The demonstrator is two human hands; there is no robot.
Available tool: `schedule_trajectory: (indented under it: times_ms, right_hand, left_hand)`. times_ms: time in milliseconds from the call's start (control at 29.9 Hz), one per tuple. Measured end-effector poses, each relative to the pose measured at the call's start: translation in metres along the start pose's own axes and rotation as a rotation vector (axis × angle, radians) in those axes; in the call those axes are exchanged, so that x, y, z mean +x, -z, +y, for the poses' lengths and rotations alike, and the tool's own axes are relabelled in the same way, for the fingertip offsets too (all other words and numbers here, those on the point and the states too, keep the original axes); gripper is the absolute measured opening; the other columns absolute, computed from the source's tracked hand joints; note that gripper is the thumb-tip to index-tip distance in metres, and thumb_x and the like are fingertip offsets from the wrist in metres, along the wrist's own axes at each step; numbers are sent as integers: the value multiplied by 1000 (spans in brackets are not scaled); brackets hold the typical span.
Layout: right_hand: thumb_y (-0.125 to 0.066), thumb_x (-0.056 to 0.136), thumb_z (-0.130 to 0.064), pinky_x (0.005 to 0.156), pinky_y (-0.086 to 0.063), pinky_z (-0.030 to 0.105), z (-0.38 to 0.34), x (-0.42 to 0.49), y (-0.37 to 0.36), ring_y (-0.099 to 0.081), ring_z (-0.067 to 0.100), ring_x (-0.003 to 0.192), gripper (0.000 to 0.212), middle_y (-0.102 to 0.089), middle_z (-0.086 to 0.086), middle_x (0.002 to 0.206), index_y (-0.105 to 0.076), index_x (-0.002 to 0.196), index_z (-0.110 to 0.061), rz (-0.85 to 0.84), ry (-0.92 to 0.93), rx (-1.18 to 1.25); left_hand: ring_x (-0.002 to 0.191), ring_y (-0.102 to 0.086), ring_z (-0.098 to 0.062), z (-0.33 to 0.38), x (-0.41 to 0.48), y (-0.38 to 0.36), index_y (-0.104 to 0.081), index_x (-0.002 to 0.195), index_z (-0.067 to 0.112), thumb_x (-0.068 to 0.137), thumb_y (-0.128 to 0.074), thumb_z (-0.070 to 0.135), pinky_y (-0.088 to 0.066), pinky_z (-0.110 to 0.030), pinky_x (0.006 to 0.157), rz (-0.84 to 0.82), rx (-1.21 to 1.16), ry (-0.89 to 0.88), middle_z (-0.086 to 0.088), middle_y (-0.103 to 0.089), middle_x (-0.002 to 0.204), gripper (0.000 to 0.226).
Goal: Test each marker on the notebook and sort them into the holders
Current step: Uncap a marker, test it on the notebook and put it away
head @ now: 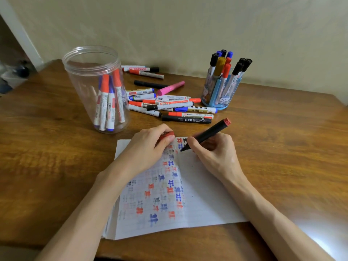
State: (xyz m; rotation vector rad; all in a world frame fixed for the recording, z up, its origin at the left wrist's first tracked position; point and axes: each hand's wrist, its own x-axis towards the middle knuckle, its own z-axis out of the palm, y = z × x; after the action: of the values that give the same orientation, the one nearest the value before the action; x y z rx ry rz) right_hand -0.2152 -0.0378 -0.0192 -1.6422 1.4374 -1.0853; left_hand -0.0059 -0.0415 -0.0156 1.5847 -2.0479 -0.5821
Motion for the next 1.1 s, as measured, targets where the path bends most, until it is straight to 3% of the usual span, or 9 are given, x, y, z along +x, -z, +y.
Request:
schedule_trajectory:
  times_ms: [167, 401, 568, 769, 970, 1103]
  right_hand:
    - [-80, 91, -25, 70, -64, 32, 0, 0, -1, -75, 11, 73, 6, -79, -9, 80, -78, 86, -25, -13, 36, -8]
    - [-77, 93, -30, 70, -62, 28, 3, 0, -3, -73, 8, 78, 9, -76, -9, 83, -75, 90, -23, -17, 69, -79]
    - [-77, 94, -30, 72, -64, 38, 3, 2, -1, -74, 13, 75, 9, -77, -6, 81, -74, 88, -23, -1, 40, -12]
    - [-78, 93, -24, 68, -63, 39, 3, 0, -3, -73, 14, 69, 9, -77, -8, 77, -76, 85, -23, -39, 99, -4]
    - [-75, 93, -28, 65, -58, 28, 4, 0, -2, -69, 12, 74, 12, -74, -8, 79, -69, 82, -26, -3, 114, -81]
    - [-76, 92, -27, 71, -62, 38, 5, 1, 0, -72, 14, 76, 11, -75, -7, 80, -71, 82, -24, -1, 96, -27]
  left_hand:
    - [96, -59, -2, 0, -1, -1, -59, 121, 29, 106, -47, 40, -53, -25, 82, 15, 25, -17, 16, -62, 103, 22]
    - [94, -54, 0, -3, 0, -3, -58, 122, 29, 106, -47, 40, -42, -9, 74, 14, 30, -18, 18, -58, 103, 22]
    - [95, -56, 1, -3, 0, -3, -59, 120, 29, 106, -47, 40, -44, -11, 75, 20, 20, -29, 19, -59, 102, 21]
    - [97, -59, -2, -5, 1, -4, -59, 122, 29, 106, -47, 40, -47, -14, 78, 24, 30, -31, 17, -61, 104, 22]
    - [87, -51, 6, -5, 1, -4, -58, 122, 29, 106, -47, 40, -42, -9, 70, 25, 35, -25, 20, -56, 103, 23]
    - [97, -58, 0, -5, 1, -4, -59, 120, 29, 106, -46, 41, -45, -10, 74, 21, 23, -38, 19, -59, 104, 23]
